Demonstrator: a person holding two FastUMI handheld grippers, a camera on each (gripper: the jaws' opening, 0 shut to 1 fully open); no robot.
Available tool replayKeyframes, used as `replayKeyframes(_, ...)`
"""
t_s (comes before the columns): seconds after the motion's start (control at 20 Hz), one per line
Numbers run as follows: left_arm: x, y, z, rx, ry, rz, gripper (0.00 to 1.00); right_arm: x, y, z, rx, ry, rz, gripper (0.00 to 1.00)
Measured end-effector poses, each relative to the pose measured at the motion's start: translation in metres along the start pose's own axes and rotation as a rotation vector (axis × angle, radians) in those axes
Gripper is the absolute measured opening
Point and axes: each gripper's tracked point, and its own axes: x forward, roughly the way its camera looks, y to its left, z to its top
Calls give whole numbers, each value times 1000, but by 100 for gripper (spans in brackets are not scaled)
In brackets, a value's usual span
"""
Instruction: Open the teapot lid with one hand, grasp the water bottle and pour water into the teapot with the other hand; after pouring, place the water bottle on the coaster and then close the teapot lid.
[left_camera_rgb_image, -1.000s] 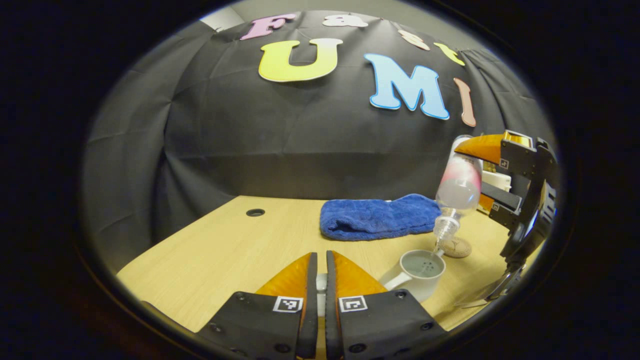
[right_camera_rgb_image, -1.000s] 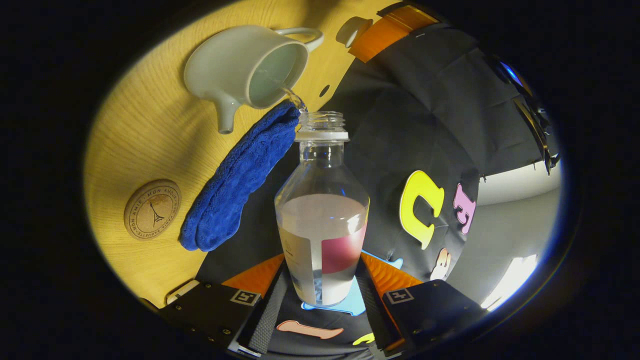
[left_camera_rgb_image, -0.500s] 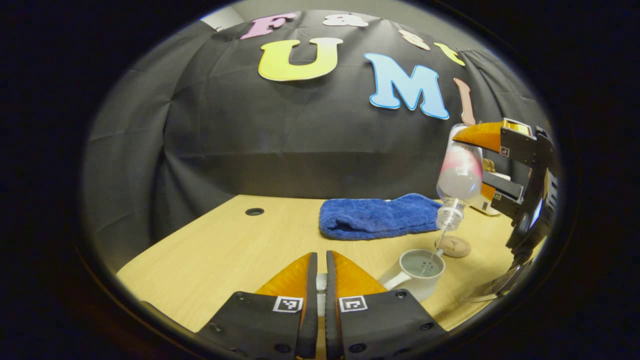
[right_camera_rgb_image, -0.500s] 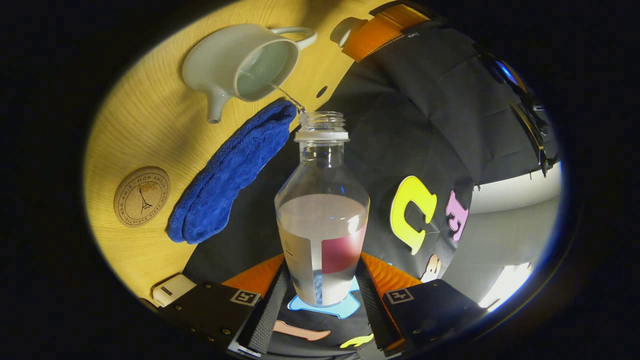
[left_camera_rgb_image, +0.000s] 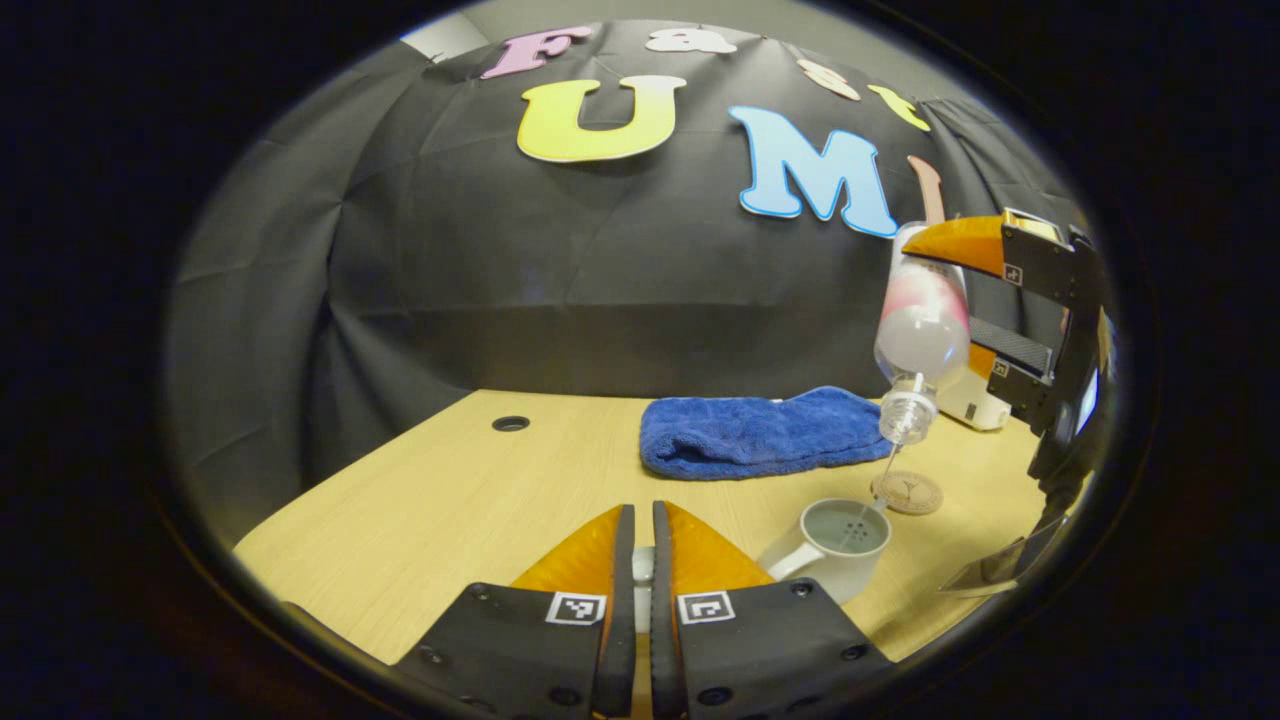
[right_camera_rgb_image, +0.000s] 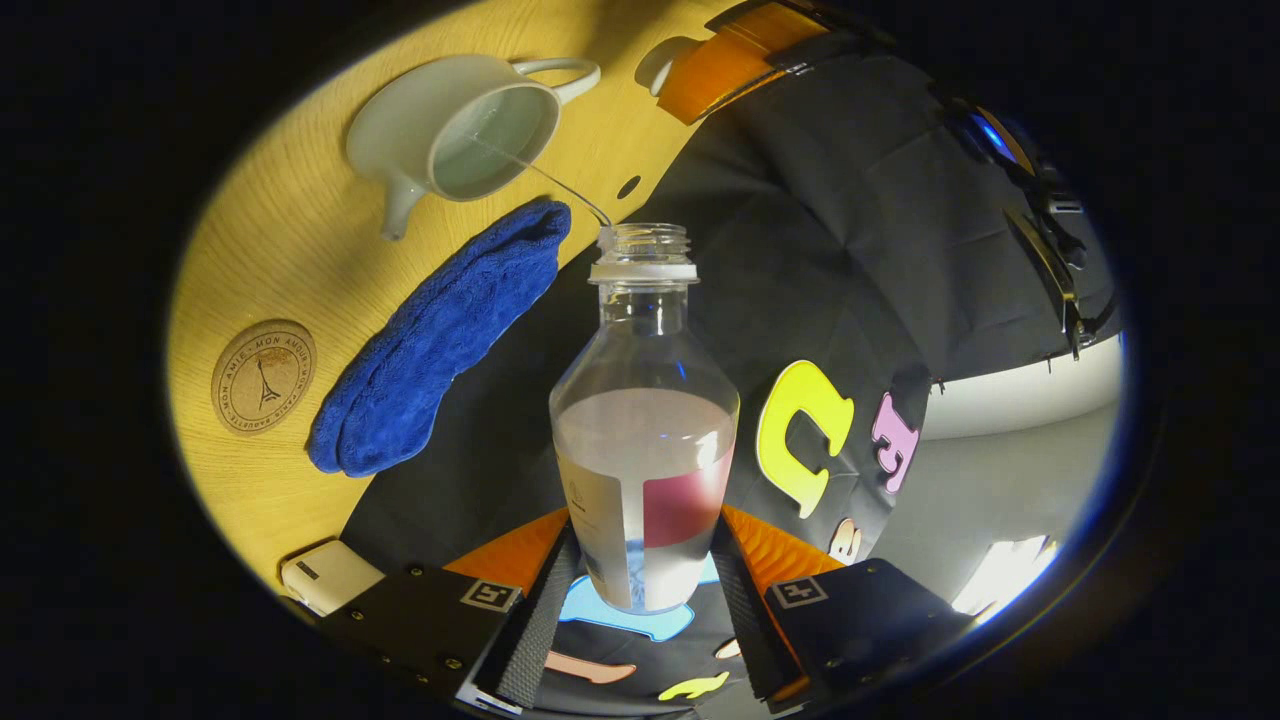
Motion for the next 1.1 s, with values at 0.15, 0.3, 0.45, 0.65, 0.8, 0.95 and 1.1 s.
replayKeyframes(0.15, 0, 0, 0, 1, 2, 1, 12, 2, -1, -1, -14, -7, -11, 76)
replayKeyframes(0.3, 0, 1, 0, 1, 4, 3, 12, 1, -3, -3, -24, -13, -23, 76)
replayKeyframes(0.45, 0, 0, 0, -1, 7, 3, 12, 1, -3, -3, -32, -8, -37, 76)
replayKeyframes(0.65, 0, 1, -1, -2, 8, 5, 13, -2, -6, 0, -36, -6, -78, 76)
replayKeyframes(0.8, 1, 1, -1, -2, 8, 7, 13, -3, -4, 2, -28, -3, -84, 76)
replayKeyframes(0.95, 1, 1, -1, -1, 8, 9, 13, -2, 10, 5, -17, 2, -77, 76)
replayKeyframes(1.1, 1, 1, -1, -1, 10, 11, 12, -3, 36, 8, 110, 14, -14, 76)
